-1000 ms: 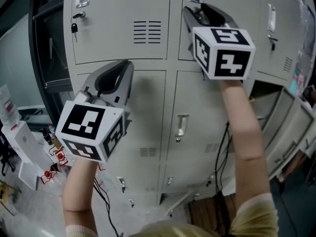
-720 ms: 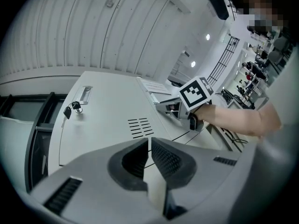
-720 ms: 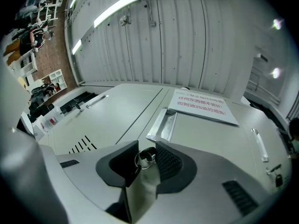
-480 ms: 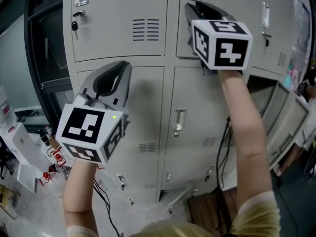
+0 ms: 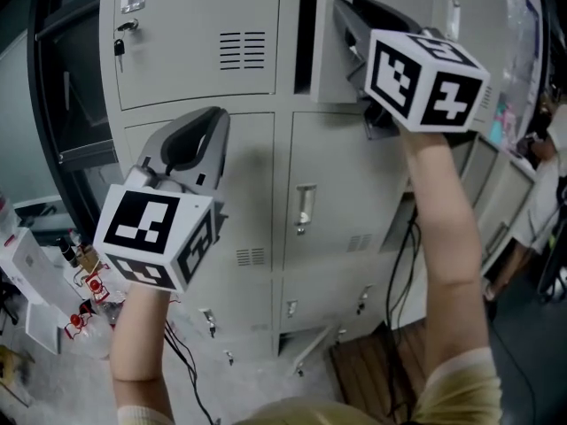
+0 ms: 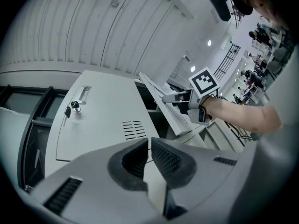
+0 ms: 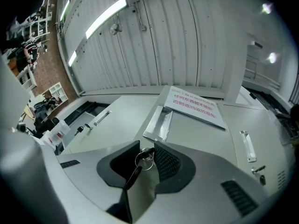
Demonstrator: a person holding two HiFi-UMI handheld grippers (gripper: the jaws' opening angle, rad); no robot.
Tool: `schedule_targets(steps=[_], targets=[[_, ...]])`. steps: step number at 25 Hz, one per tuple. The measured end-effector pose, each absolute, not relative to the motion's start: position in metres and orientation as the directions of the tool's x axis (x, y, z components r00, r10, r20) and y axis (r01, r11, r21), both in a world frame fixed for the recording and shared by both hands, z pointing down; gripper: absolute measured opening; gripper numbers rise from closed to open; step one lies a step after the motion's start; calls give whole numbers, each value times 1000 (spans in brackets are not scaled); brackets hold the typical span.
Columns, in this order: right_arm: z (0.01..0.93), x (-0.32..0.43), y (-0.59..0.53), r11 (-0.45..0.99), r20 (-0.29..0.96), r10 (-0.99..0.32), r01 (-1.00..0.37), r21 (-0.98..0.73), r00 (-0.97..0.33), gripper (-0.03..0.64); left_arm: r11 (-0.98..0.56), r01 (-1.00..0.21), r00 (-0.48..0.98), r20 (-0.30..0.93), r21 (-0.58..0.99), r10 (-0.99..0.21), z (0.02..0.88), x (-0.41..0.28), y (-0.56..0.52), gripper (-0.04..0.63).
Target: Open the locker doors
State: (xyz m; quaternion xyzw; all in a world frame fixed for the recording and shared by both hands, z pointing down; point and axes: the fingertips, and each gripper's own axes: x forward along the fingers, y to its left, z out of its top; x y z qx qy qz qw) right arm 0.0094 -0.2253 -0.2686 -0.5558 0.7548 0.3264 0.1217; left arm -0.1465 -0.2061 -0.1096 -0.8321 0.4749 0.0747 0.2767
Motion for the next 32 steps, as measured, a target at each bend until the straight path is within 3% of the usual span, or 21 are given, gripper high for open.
schedule_targets(steps=[9,16,23,32], targets=[[-267,41,-168,293,-565,-717,-912,286,-407,89,-495,-772,630,-377,-399,-679,-106,-102,-194,3],[-267,77,-126,286,-574,-714,-915,286,-402,100,-557,-733,680,-389,-391,-621,-107,-76,-185,3],[-264,123,-99,91,-594,-754,-940,328,-280,103,-623,-677,736,-375,-391,-564,-104,-42,-185,3],[-262,172,-78,3,-605,-773,-954,300,-193,103,-703,-607,792,-353,-369,-498,-91,1,-193,3]])
